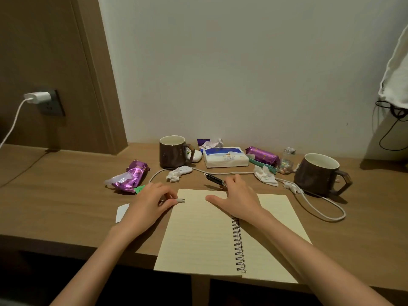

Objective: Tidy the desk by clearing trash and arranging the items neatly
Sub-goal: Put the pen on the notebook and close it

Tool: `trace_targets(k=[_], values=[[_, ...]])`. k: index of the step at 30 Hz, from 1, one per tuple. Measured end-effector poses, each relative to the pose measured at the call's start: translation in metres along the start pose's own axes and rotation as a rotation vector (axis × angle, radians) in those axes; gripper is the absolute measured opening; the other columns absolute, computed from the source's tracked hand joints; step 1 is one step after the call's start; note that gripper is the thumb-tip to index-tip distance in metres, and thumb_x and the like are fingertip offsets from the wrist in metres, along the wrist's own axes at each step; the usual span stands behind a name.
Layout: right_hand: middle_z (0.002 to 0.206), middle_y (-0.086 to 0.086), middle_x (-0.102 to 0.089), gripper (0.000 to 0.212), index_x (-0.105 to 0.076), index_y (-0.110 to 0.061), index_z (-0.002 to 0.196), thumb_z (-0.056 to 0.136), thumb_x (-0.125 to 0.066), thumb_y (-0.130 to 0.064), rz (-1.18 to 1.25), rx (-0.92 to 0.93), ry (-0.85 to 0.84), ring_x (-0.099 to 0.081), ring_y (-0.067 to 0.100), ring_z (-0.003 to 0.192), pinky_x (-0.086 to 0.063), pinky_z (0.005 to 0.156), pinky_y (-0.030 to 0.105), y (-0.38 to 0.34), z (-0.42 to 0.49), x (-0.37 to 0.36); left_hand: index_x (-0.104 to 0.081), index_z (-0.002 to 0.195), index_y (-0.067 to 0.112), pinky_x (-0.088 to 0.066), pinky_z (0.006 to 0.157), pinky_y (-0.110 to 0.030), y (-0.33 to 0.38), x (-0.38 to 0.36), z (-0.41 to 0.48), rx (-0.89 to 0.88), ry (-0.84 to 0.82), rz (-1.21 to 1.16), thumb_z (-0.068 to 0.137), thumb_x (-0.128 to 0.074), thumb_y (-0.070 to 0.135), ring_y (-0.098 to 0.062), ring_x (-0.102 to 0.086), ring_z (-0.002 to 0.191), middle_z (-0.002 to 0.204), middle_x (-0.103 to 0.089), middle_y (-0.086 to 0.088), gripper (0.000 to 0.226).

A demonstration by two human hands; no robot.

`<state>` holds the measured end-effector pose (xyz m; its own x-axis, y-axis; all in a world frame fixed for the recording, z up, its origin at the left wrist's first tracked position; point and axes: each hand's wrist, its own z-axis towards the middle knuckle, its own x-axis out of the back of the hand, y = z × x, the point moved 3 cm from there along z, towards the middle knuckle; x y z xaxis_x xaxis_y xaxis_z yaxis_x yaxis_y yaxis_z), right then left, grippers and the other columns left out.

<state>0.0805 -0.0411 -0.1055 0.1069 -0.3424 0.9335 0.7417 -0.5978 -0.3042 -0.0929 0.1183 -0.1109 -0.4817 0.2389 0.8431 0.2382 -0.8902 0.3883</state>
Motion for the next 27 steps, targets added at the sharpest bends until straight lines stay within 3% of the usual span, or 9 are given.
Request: trace_targets(k=[10, 16, 22, 25, 27], values=[[0.107, -0.005, -0.050, 0.064, -0.052, -0.023, 0.106, 0.073, -0.050, -0.078, -0.013, 0.004, 0.042, -0.050, 0.014, 0.095, -0.048, 0.078, 0.031, 0.017, -0.005, 0.001, -0.067, 0.088, 0.024, -0.048, 0.061, -0.031, -0.018, 0.002, 0.020, 0.187, 0.238, 0.159, 0.085, -0.065, 0.036, -0.013, -0.053, 0.083, 0.085, -0.065, 0.006, 0.012], [0.102, -0.005, -0.051, 0.050, -0.052, -0.021, 0.105, 0.084, -0.048, -0.066, 0.021, 0.016, 0.121, -0.049, 0.014, 0.090, -0.043, 0.074, 0.029, 0.006, -0.008, 0.000, -0.067, 0.097, 0.026, -0.051, 0.074, -0.031, -0.012, -0.005, 0.030, 0.189, 0.201, 0.080, 0.083, -0.066, 0.034, -0.012, -0.054, 0.093, 0.095, -0.066, 0.008, 0.016], [0.103, 0.000, -0.051, 0.028, -0.055, -0.018, 0.107, 0.101, -0.034, -0.034, 0.285, 0.070, 0.163, -0.052, 0.013, 0.085, -0.049, 0.073, 0.033, 0.003, -0.008, 0.011, -0.067, 0.105, 0.026, -0.051, 0.087, -0.036, 0.005, -0.001, 0.026, 0.187, 0.156, 0.005, 0.082, -0.070, 0.028, -0.014, -0.054, 0.103, 0.106, -0.065, 0.007, 0.024], [0.101, 0.001, -0.050, 0.026, -0.060, -0.016, 0.108, 0.102, -0.037, -0.026, 0.480, 0.089, 0.134, -0.049, 0.009, 0.083, -0.044, 0.072, 0.024, 0.009, -0.006, 0.031, -0.065, 0.108, 0.027, -0.049, 0.087, -0.037, 0.025, 0.004, 0.031, 0.151, 0.155, -0.015, 0.083, -0.068, 0.023, -0.016, -0.052, 0.104, 0.110, -0.063, 0.005, 0.026], [0.091, 0.002, -0.049, 0.024, -0.064, -0.013, 0.106, 0.100, -0.042, -0.021, 0.606, 0.075, 0.108, -0.051, 0.015, 0.078, -0.051, 0.070, 0.030, 0.015, -0.008, 0.047, -0.065, 0.111, 0.026, -0.045, 0.087, -0.032, 0.045, 0.004, 0.039, 0.109, 0.150, -0.053, 0.087, -0.063, 0.020, -0.015, -0.050, 0.105, 0.112, -0.062, 0.005, 0.025]])
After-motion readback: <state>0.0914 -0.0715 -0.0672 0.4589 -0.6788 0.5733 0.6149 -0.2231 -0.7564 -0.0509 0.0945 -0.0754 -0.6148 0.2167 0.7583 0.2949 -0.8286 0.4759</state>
